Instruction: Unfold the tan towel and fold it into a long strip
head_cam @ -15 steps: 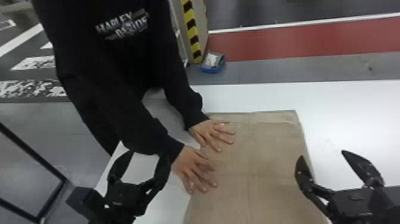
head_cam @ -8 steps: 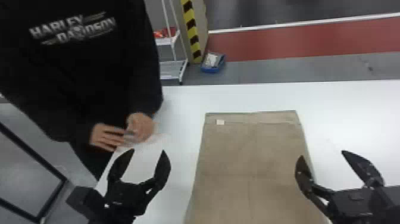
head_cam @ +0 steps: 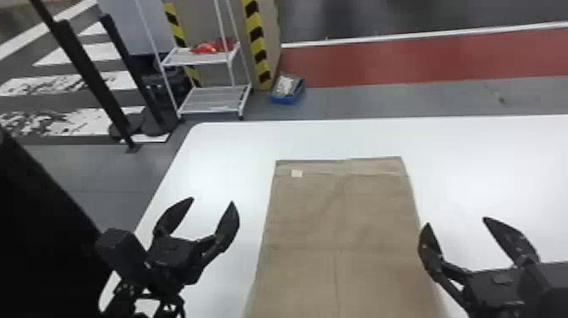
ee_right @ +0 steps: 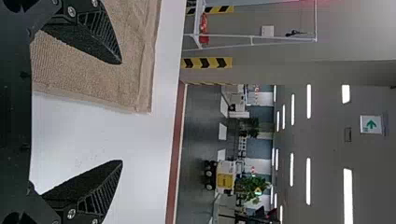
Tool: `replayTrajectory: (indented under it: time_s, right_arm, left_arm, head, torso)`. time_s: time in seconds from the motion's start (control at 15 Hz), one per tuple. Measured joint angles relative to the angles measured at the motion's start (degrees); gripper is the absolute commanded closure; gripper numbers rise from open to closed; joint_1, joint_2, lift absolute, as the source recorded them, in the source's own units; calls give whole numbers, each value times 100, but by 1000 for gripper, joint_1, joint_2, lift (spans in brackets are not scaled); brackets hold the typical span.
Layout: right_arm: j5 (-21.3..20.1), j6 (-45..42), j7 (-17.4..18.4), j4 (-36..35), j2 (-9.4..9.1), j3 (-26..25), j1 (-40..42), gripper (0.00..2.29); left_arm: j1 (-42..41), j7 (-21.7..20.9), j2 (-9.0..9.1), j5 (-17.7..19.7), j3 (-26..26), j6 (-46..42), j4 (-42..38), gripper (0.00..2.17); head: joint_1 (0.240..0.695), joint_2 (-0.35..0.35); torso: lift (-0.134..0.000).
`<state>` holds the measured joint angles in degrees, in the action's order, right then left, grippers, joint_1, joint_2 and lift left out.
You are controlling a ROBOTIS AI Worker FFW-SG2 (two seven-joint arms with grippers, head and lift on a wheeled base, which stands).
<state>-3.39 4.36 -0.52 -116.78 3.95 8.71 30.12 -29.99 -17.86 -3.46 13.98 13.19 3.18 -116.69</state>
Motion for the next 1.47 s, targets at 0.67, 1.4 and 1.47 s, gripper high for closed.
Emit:
replayTrajectory:
  time_s: [0.67,1.4,1.47]
  right_arm:
    - [14,17,0,77,-19,-193,38,127]
    - [13,-21,0,235,-69,-238,31,127]
    - [13,-20,0,241,-70,-238,29,127]
  left_arm:
    - [2466,-3093,-532,-1039,311,3090,652,198]
    - [4484,-4050,-1027,-1961,-875,3290,2894,198]
    - [4664,-4063,-1015,-1988,-907,3083,3258,198]
  head:
    - [695,105]
    - [695,48]
    - [695,47]
  torso:
    - [-123]
    - [-123]
    - [-123]
